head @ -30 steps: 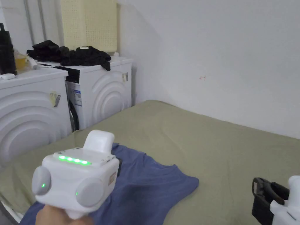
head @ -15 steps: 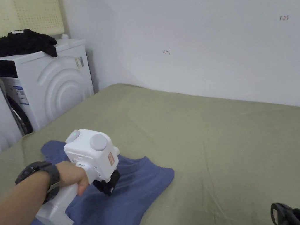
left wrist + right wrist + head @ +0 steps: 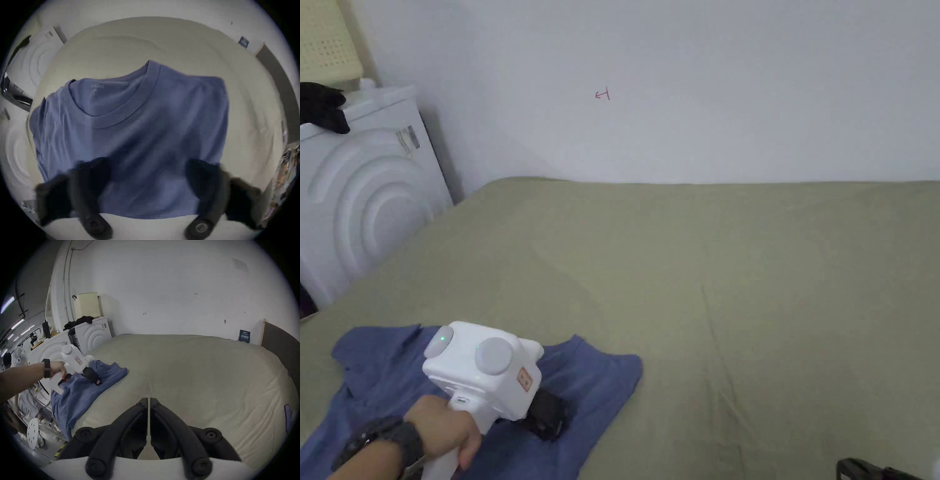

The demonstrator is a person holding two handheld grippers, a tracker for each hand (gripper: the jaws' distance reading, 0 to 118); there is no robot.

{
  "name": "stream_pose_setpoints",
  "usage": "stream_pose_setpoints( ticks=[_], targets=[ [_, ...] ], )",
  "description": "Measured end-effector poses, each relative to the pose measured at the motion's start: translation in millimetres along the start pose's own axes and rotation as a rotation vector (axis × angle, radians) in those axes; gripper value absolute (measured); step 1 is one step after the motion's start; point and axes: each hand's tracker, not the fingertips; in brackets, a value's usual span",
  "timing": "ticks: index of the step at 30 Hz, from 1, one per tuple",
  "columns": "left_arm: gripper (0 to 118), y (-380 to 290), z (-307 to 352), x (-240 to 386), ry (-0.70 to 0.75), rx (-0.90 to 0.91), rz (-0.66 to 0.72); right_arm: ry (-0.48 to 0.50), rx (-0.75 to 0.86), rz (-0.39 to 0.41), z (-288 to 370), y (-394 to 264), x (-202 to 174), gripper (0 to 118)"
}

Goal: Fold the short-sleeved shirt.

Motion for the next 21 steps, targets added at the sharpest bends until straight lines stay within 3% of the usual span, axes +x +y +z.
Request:
stream_pose_setpoints(
  ticks=[1,2,4,8,10,15,21],
  targets=[
    [59,-2,3,-1,-0.035,0.03,0.009,-0.001,-0.002,0.002,2,-1,0,6],
    [48,-5,9,0,-0.074,0.088,0.044,-0.005,-0.002,0.005,3,-3,0,6],
    [1,-6,14,-9,-0.022,0.101,0.011,-0.009,0.001,0.007,7,-5,-1,6],
    [1,-6,30,-11,-0.057,0.205,0.048,-0.001,0.003,-0.01,15,-8,0,6],
    [1,-1,45,-6,-0.146,0.218,0.097,0.002,0.002,-0.014,20,-8,1,6],
    [1,29,75,41,-0.103,0.247,-0.08,-0.003,0.025,-0.032,36,-8,10,6],
    [1,96,106,158,-0.3,0.336,-0.197,-0.024,0.04,-0.091,66,-15,34,6]
  ],
)
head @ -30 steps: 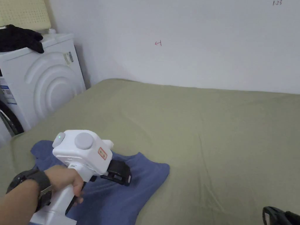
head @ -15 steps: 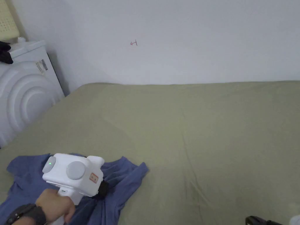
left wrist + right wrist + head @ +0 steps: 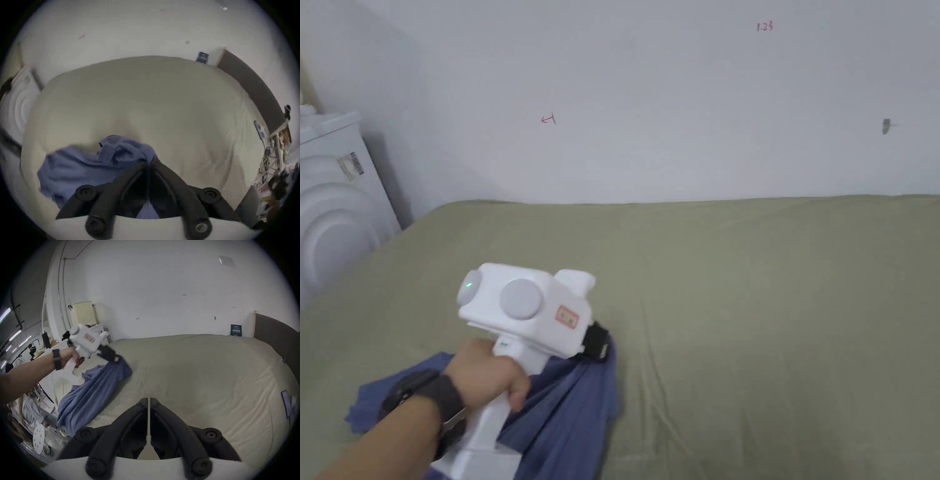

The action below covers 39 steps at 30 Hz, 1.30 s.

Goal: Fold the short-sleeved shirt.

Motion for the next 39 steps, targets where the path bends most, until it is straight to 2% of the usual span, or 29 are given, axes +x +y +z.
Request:
stream_pose_setpoints(
  ticks=[3,7,13,16,18,19,20,22,23,26,27,28,29,30,32,34,37,39],
  targets=[
    [1,49,-28,75,-0.085,0.0,-0.081,-0.036,0.014,-0.014,19,-1,15,6],
    [1,94,-63,198,-0.264,0.01,-0.255,-0.11,0.032,-0.044,45,0,40,6],
    [1,101,-97,371,-0.515,-0.048,-0.515,-0.216,0.061,-0.057,83,-2,71,6],
    [1,77,-122,427,-0.524,-0.108,-0.612,-0.261,0.071,-0.074,98,-5,84,6],
    [2,63,-144,444,-0.487,-0.153,-0.595,-0.286,0.077,-0.079,106,-9,90,6],
    [12,56,-154,448,-0.45,-0.172,-0.58,-0.3,0.071,-0.085,110,-11,92,6],
    [39,49,-161,449,-0.411,-0.163,-0.566,-0.31,0.067,-0.091,112,-12,94,6],
    [118,44,-171,438,-0.351,-0.159,-0.467,-0.319,0.065,-0.107,117,-14,98,6],
    [118,42,-172,431,-0.356,-0.197,-0.415,-0.318,0.064,-0.113,118,-15,99,6],
    [101,54,-133,388,-0.405,-0.155,-0.319,-0.304,0.07,-0.116,118,-14,99,6],
    [83,56,-111,369,-0.393,-0.103,-0.324,-0.301,0.067,-0.113,116,-12,99,6],
    [45,56,-85,349,-0.348,-0.043,-0.334,-0.296,0.07,-0.102,114,-9,99,6],
    [15,55,-59,325,-0.3,0.029,-0.324,-0.296,0.075,-0.092,111,-5,101,6],
    [0,52,-39,306,-0.246,0.073,-0.306,-0.3,0.079,-0.085,109,-1,102,6],
    [0,25,19,257,-0.098,0.247,-0.224,-0.31,0.095,-0.073,106,9,106,6],
    [0,-4,66,212,-0.03,0.326,-0.122,-0.315,0.116,-0.058,102,19,109,6],
    [0,-65,132,166,0.161,0.454,0.064,-0.362,0.162,0.013,95,35,108,6],
    [0,-107,165,147,0.242,0.502,0.149,-0.342,0.166,0.006,93,43,104,6]
  ],
)
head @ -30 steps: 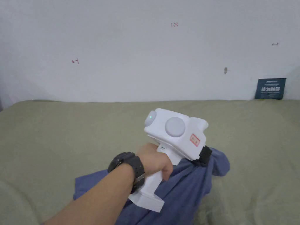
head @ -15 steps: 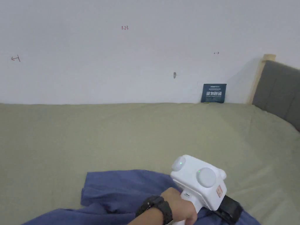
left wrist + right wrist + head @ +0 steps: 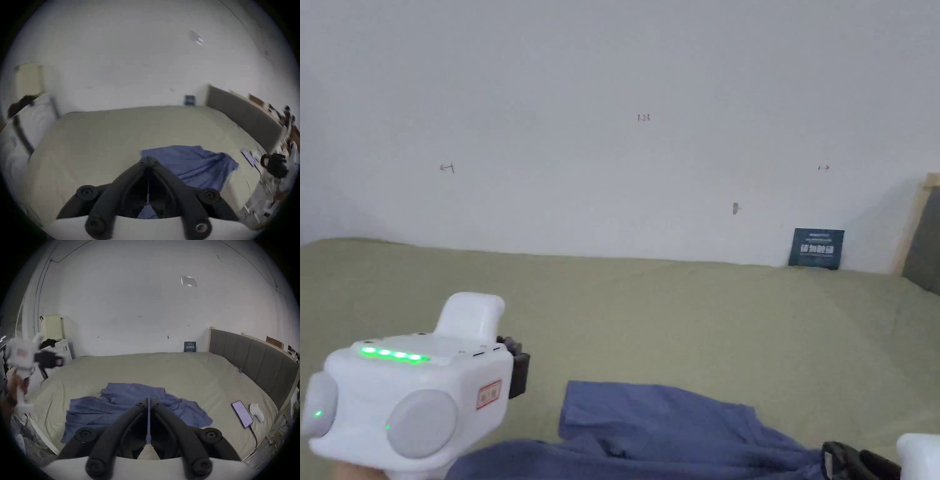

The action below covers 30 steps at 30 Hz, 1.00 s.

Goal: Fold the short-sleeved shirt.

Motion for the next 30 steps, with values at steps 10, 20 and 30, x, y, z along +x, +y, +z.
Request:
stream_pose_setpoints(
  ticks=[10,20,30],
  targets=[
    [0,-112,120,-44,0.153,0.046,0.184,0.055,0.03,0.016,27,-6,-21,6],
    [0,-88,61,-61,0.17,-0.155,0.156,0.036,-0.002,0.008,26,-3,-17,6],
    [114,-41,-158,-103,-0.03,-0.533,-0.022,-0.02,-0.086,-0.041,-5,-13,12,6]
  ],
)
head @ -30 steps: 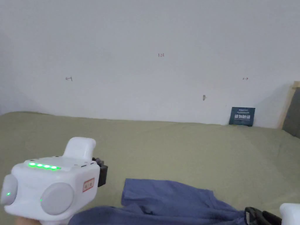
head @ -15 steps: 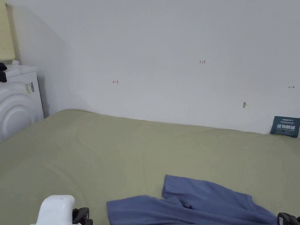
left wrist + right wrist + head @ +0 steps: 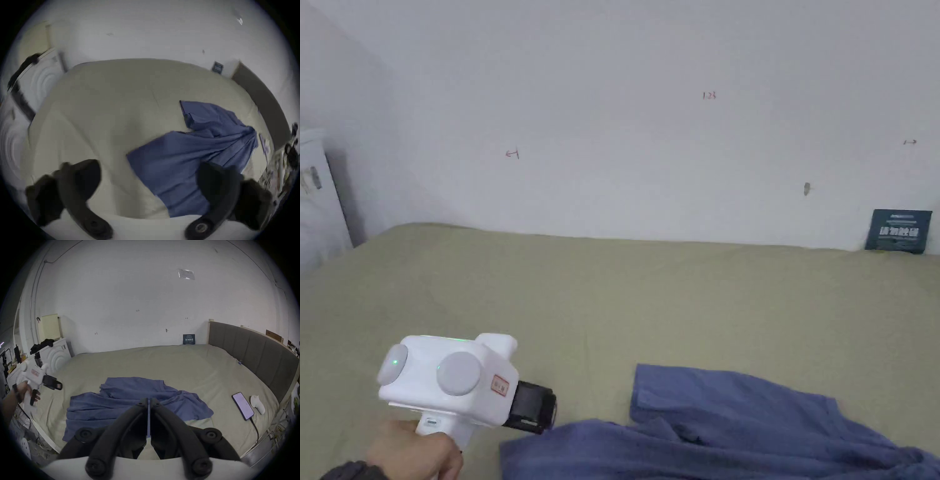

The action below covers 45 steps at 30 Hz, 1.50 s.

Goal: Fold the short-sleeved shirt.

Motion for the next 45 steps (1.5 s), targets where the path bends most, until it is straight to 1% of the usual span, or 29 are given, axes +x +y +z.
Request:
stream_pose_setpoints(
  ticks=[3,5,7,10,11,12,13,15,16,17,18,19,20,21,22,23,25,26,29,30,31,32,33,34,36,37,40,42,45],
  targets=[
    [114,-4,-62,-2,-0.033,-0.22,0.028,-0.016,-0.032,0.002,-9,-6,9,6],
    [113,10,-84,-4,-0.036,-0.256,0.035,-0.035,-0.053,-0.006,-15,-10,16,6],
    [112,3,-103,-2,-0.017,-0.254,0.034,-0.048,-0.068,-0.026,-19,-13,25,6],
    [100,-8,-113,2,0.002,-0.271,0.035,-0.075,-0.087,-0.046,-28,-13,43,6],
    [97,-11,-107,4,0.055,-0.232,0.012,-0.1,-0.09,-0.059,-33,-12,51,6],
    [87,-13,-102,7,0.027,-0.211,0.034,-0.123,-0.099,-0.078,-40,-10,60,6],
    [66,-15,-99,4,0.017,-0.207,0.039,-0.155,-0.116,-0.104,-49,-7,71,7],
    [0,-14,-86,1,-0.008,-0.143,0.025,-0.164,-0.159,-0.136,-71,0,92,12],
    [0,-16,-79,8,-0.127,-0.127,0.048,-0.173,-0.205,-0.165,-89,5,104,38],
    [0,-17,-69,13,-0.124,-0.115,0.08,-0.184,-0.239,-0.199,-103,9,113,69],
    [0,-17,-69,13,-0.114,-0.139,0.101,-0.149,-0.266,-0.237,-119,11,122,87],
    [0,-19,-69,14,-0.114,-0.157,0.101,-0.11,-0.3,-0.289,-137,13,132,86],
    [0,-21,-72,11,-0.115,-0.15,0.096,-0.048,-0.33,-0.306,-154,12,140,86],
    [0,-21,-75,8,-0.118,-0.153,0.095,-0.018,-0.375,-0.303,-167,13,145,86],
    [0,-24,-74,8,-0.121,-0.155,0.1,-0.038,-0.443,-0.261,-183,14,147,86],
    [0,-26,-72,8,-0.124,-0.156,0.113,-0.051,-0.489,-0.182,-196,13,147,86],
    [0,-30,-71,5,-0.157,-0.153,0.138,-0.076,-0.528,-0.066,-220,8,147,86],
    [0,-31,-69,6,-0.156,-0.153,0.138,-0.087,-0.562,-0.057,-230,5,146,86],
    [0,-34,-69,6,-0.163,-0.155,0.132,-0.073,-0.618,-0.09,-249,-5,149,85],
    [0,-35,-67,7,-0.168,-0.153,0.129,-0.078,-0.648,-0.091,-249,-7,148,77],
    [0,-36,-65,7,-0.17,-0.146,0.127,-0.069,-0.633,-0.097,-247,-8,148,39],
    [0,-35,-62,7,-0.16,-0.121,0.114,-0.028,-0.621,-0.101,-245,-9,147,6],
    [0,-34,-62,6,-0.171,-0.1,0.113,-0.025,-0.575,-0.08,-238,-9,141,6],
    [0,-33,-58,6,-0.185,-0.087,0.117,-0.056,-0.555,-0.011,-231,-7,131,6],
    [0,-27,-51,7,-0.201,-0.054,0.128,-0.049,-0.517,0.032,-224,-3,122,6],
    [0,-22,-48,4,-0.21,-0.019,0.136,-0.029,-0.468,0.021,-218,2,119,6],
    [0,-7,-26,2,-0.261,0.072,0.169,0.031,-0.362,-0.078,-207,27,114,6],
    [0,4,-14,-2,-0.284,0.115,0.196,0.045,-0.314,-0.086,-205,46,111,6],
    [0,26,7,-9,-0.268,0.179,0.176,0.079,-0.251,-0.051,-200,74,97,6]
  ],
)
